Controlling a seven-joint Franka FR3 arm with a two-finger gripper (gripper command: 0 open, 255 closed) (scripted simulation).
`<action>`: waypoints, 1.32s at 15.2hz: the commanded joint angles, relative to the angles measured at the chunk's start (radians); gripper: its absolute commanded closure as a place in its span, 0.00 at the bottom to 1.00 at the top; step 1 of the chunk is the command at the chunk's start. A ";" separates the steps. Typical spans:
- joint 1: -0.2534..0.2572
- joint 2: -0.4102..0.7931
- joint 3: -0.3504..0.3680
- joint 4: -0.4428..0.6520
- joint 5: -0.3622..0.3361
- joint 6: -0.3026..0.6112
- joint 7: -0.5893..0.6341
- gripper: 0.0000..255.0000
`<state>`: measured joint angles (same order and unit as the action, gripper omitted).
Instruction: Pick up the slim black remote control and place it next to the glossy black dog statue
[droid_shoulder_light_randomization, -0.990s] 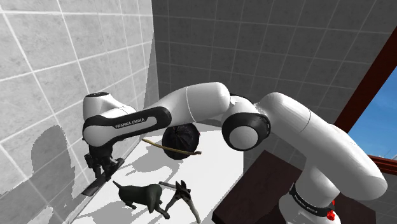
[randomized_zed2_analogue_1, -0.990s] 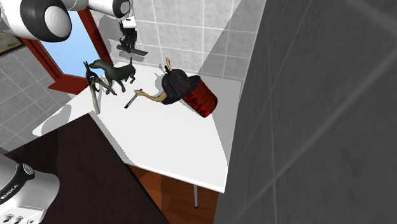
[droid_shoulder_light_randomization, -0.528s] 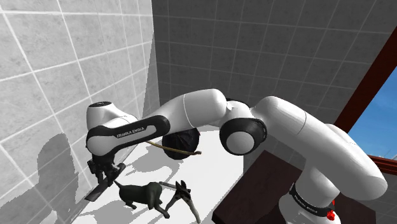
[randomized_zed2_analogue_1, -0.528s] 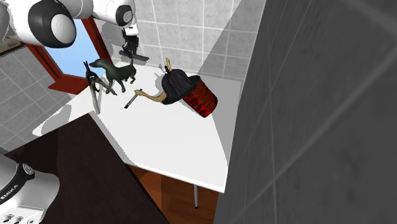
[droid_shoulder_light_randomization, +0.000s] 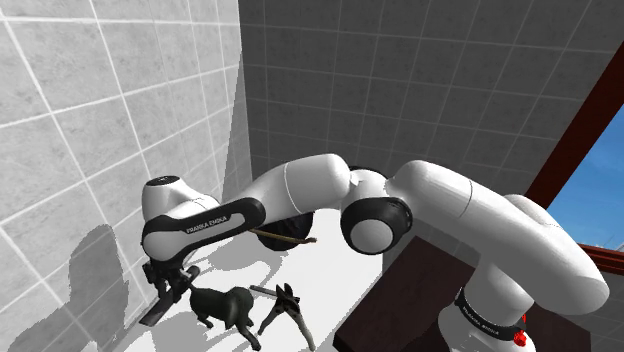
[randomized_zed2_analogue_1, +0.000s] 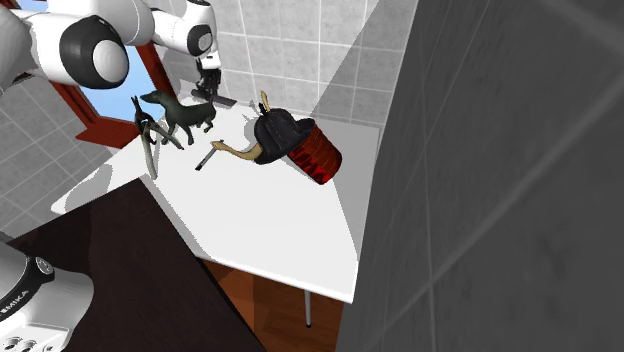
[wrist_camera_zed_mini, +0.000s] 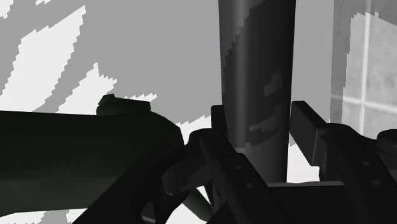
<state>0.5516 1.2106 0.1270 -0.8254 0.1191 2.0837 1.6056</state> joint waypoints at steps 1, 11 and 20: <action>0.001 0.021 0.000 0.013 0.000 0.008 -0.002 1.00; 0.010 0.158 -0.001 0.144 -0.004 0.014 -0.009 1.00; 0.005 0.105 -0.002 0.059 0.000 0.044 -0.013 0.00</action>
<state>0.5573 1.3244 0.1253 -0.7458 0.1185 2.1215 1.5937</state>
